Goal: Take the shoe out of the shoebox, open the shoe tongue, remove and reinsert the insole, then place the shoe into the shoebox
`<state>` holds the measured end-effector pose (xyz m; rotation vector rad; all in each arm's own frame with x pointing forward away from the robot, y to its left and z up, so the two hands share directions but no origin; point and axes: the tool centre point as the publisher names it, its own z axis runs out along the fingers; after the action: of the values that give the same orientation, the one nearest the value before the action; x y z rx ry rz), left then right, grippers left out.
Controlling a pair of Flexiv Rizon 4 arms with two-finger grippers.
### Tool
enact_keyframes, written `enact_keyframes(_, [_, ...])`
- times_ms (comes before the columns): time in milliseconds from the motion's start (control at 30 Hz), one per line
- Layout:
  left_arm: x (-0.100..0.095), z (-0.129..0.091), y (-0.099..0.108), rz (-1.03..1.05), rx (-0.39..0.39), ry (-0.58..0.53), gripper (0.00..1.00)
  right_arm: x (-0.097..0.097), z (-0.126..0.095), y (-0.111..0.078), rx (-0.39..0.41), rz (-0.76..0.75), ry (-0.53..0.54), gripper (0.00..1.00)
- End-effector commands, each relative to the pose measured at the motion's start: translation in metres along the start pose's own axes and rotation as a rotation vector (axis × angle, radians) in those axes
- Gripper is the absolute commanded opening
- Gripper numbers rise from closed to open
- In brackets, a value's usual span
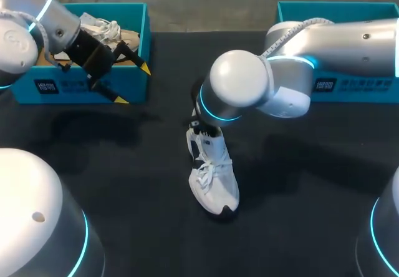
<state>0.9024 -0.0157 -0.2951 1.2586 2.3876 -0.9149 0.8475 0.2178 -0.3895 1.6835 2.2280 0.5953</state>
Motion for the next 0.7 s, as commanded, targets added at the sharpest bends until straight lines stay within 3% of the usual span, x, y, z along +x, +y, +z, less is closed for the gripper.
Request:
enact_keyframes(33, [-0.001,0.000,0.001,0.000,0.000,0.005,1.00,0.006,0.015,-0.001,0.036,-0.001,-0.022,0.00])
enact_keyframes(233, [-0.001,0.000,0.001,0.000,0.000,0.005,1.00,0.007,0.020,-0.003,0.050,0.005,-0.021,0.00])
enact_keyframes(500, [-0.001,0.000,0.001,0.000,0.000,0.005,1.00,0.005,-0.005,0.002,0.002,0.019,-0.019,0.00])
enact_keyframes(633, [-0.001,0.000,0.001,0.000,0.000,0.005,1.00,0.003,-0.010,0.002,0.004,0.021,-0.020,0.22])
enact_keyframes(667, [-0.001,0.000,0.001,0.000,0.000,0.005,1.00,0.002,-0.014,0.002,0.008,0.020,-0.024,0.33])
enact_keyframes(700, [-0.001,0.000,0.001,0.000,0.000,0.005,1.00,0.002,-0.016,0.002,0.004,0.020,-0.024,0.33])
